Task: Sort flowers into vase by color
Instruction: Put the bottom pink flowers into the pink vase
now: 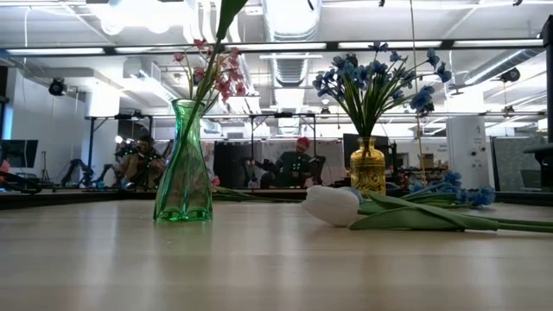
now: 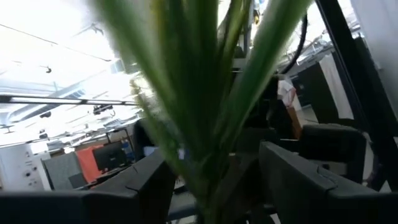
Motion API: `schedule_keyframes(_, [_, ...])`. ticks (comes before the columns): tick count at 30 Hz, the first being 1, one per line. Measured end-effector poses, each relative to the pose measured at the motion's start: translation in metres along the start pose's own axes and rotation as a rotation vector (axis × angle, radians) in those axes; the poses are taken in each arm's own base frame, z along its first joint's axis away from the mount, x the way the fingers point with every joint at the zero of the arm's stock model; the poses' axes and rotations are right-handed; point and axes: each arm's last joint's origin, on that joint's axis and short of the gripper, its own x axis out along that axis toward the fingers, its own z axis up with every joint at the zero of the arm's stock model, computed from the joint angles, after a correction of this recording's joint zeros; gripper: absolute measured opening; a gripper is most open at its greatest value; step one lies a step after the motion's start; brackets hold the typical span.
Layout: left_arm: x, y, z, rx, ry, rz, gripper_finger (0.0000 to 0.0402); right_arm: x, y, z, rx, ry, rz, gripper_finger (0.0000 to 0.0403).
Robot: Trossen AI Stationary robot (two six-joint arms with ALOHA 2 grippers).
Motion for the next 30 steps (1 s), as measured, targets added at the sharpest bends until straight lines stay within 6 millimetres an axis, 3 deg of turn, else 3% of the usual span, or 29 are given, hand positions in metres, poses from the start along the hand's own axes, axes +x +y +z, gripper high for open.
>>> schedule_keyframes(7, [0.005, -0.002, -0.002, 0.005, 0.011, -0.004, 0.0168, 0.0, 0.001, -0.002, -0.024, 0.015, 0.006, 0.0013])
schedule_keyframes(16, [0.001, 0.003, 0.003, -0.015, 0.027, 0.044, 0.0022, 0.0, 0.001, -0.002, -0.019, 0.012, 0.001, 0.0014])
schedule_keyframes(18, [-0.001, 0.004, 0.004, -0.014, 0.049, 0.053, 0.0007, 0.0, 0.0, -0.002, -0.005, 0.014, -0.001, 0.0021])
schedule_keyframes(30, [-0.019, 0.018, 0.013, -0.009, 0.176, 0.147, 0.0001, -0.003, -0.006, 0.0, 0.098, 0.04, -0.121, 0.017])
